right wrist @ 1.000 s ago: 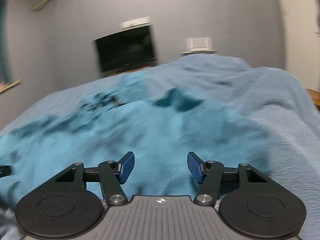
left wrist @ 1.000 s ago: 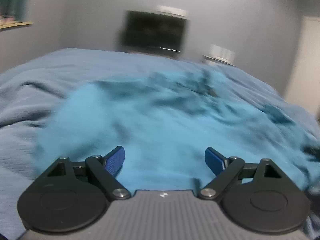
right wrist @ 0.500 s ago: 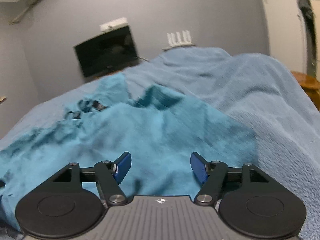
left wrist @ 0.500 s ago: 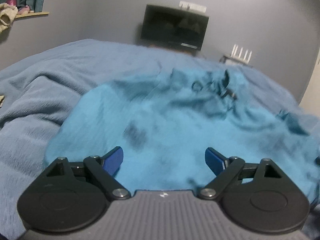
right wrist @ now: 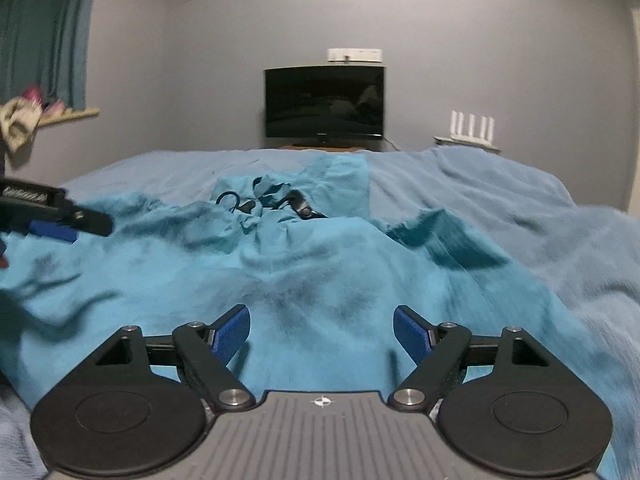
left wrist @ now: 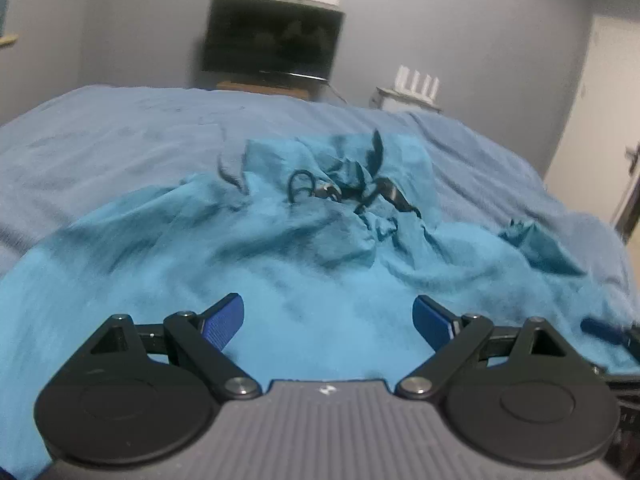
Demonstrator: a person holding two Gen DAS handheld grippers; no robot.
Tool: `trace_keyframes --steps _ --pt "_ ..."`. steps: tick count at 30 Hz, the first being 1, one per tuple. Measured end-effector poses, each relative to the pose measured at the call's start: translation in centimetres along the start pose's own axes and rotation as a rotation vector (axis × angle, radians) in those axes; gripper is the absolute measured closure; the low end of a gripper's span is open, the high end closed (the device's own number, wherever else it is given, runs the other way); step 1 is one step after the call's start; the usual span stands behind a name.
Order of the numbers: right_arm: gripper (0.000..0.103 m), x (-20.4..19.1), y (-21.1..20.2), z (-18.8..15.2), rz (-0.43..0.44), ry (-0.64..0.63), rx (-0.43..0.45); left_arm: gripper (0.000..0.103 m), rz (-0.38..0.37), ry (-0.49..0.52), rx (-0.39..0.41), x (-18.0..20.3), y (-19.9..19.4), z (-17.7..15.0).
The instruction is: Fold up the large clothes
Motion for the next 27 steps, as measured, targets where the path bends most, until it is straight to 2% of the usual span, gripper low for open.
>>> trace_keyframes --steps 3,6,9,12,14,17,20,24,27 --pt "0.022 -0.5 2.0 0.5 -0.002 -0.023 -0.008 0.012 0.015 0.035 -0.030 -0.2 2.1 0.6" --pt "0.029 -0.5 4.3 1.5 -0.032 -0.002 -0.032 0.010 0.038 0.053 -0.078 -1.5 4.3 0.3" --pt "0.029 0.1 6.3 3.1 -0.044 0.048 -0.019 0.010 0.071 -0.047 -0.139 -3.9 5.9 -1.3" --pt "0.035 0.1 9.1 4.5 -0.020 0.055 -0.046 0.010 0.051 -0.103 -0.117 -4.8 5.9 -1.5" --pt "0.035 -0.1 10.7 5.9 -0.017 0.042 -0.031 0.010 0.042 -0.112 -0.101 -4.8 5.6 -0.8" --pt "0.035 -0.1 13.7 8.7 -0.011 0.058 0.003 0.009 0.063 -0.061 -0.064 -4.4 4.5 0.6" --pt "0.035 -0.1 17.8 11.4 -0.025 0.076 0.000 0.008 0.088 -0.015 -0.051 -4.2 3.9 1.5" --pt "0.034 0.7 24.8 13.8 -0.005 0.222 -0.070 0.008 0.098 -0.036 -0.053 -4.6 3.8 1.4" --pt "0.032 1.3 29.6 14.6 0.007 0.309 -0.107 0.008 0.081 -0.067 -0.089 -5.0 4.4 0.6"
Point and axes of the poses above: each gripper's, at about its wrist camera, not at the fingertips, and y roughly the way its jaws point, x to its right, z to its top, the point moved 4 cm from there along y, roughly the way its jaws point, and after that the axes turned 15 degrees about -z, right-handed, at the moved point
